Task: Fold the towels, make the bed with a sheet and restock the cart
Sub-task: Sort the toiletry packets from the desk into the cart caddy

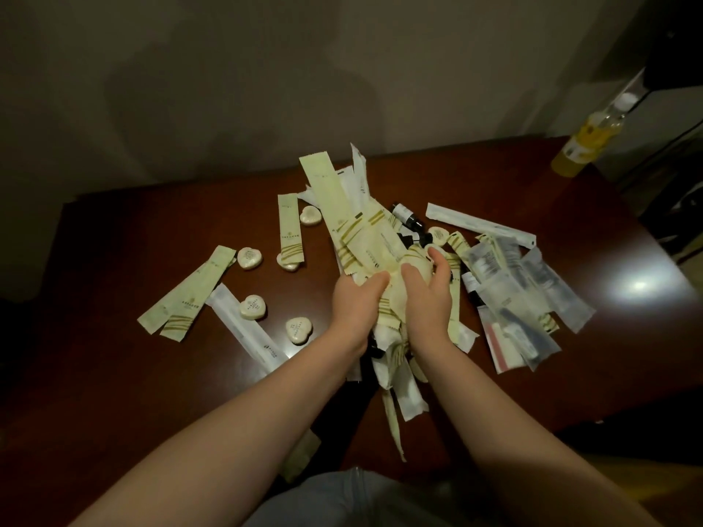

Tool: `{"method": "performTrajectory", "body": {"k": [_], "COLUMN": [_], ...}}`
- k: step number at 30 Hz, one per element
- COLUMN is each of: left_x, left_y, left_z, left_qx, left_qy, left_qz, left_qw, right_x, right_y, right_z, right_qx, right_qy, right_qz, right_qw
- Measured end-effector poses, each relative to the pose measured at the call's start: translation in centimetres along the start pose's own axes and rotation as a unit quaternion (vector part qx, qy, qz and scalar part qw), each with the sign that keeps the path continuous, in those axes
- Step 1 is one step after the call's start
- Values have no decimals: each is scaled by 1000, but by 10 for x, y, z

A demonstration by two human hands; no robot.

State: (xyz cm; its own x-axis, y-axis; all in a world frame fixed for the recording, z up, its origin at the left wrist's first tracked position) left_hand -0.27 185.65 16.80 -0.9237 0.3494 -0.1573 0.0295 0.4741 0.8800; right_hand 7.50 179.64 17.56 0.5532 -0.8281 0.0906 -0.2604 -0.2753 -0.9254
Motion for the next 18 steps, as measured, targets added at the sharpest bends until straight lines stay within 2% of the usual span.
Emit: {"method": "performTrajectory", "body": {"k": [7,10,14,18], "left_x": [3,2,0,-2], "left_y": [20,30,44,55], "left_z": [2,4,6,7], "left_qx": [-13,-20,-36,-57], "left_qy": [5,-4,-25,-55], "left_qz": [-25,-31,-31,-20], "left_qw": [1000,999,999,997], "right_x": [-14,-16,-16,-13], "right_y": [-3,-14,-27,-31], "right_z": [20,19,19,17], "right_qx": [-100,-146,-178,-198], "right_qy": [-67,-122,-187,-204], "right_qz": [149,241,309,377], "right_qw": [982,952,915,881]}}
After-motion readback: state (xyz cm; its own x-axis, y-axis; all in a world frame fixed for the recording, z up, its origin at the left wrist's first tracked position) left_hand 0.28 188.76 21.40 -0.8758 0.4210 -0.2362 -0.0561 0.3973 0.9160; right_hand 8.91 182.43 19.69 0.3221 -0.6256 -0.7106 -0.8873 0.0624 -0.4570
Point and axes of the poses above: each hand's wrist, its own z-axis towards the middle knuckle, its own x-axis out of the back of the hand, y = z × x, the point moved 2 cm from there along z, towards the middle knuckle, and after that the axes turned 3 degrees about -x, right-handed, at the moved point
